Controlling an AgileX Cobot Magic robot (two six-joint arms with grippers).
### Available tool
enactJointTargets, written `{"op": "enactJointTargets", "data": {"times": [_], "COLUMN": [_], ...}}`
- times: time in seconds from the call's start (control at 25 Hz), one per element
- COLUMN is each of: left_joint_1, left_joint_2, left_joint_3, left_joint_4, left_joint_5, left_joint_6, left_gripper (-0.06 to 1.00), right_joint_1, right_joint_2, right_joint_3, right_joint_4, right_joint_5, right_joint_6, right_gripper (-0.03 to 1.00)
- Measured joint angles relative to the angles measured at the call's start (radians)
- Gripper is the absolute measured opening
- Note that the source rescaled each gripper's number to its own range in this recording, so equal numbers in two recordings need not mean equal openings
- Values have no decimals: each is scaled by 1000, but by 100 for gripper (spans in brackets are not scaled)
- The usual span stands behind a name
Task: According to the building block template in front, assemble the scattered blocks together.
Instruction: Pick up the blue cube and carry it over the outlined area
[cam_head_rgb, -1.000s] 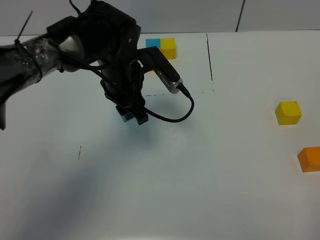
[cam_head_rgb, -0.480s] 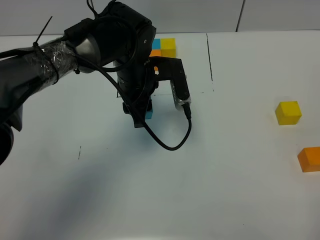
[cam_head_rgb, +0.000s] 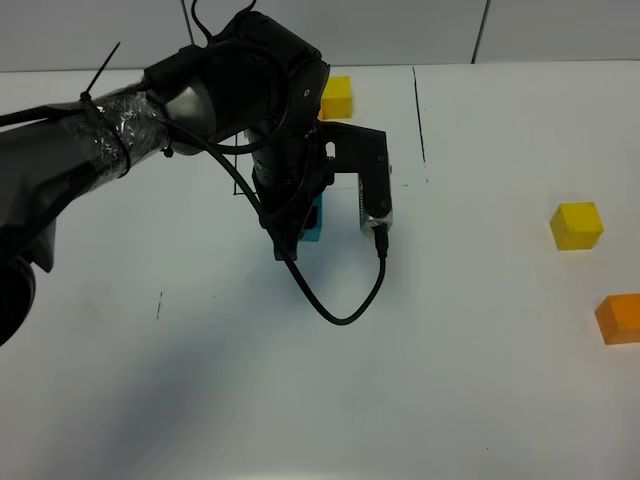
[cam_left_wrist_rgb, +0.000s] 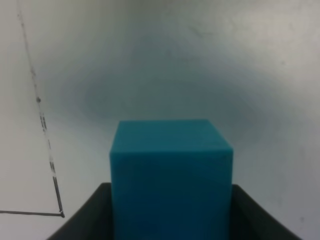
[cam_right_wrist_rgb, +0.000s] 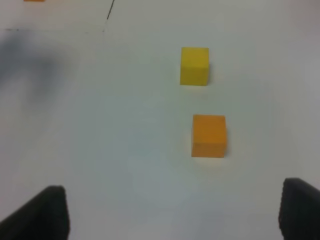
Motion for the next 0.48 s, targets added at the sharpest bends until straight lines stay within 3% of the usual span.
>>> {"op": "enactJointTargets", "data": {"times": [0.24,0.48], "left_joint_1": [0,0], "left_joint_2": [50,73], "left_joint_3": [-5,-9], "left_joint_4": [0,-43], "left_joint_5": [-10,-125], "left_joint_6": [2,-8], "left_gripper": [0,0], "right_joint_1": [0,0], "right_joint_2": [0,0], "right_joint_3": [0,0], "right_joint_4": [0,1], "right_joint_5": [0,0], "right_joint_6": [0,0], "right_gripper": [73,73]}}
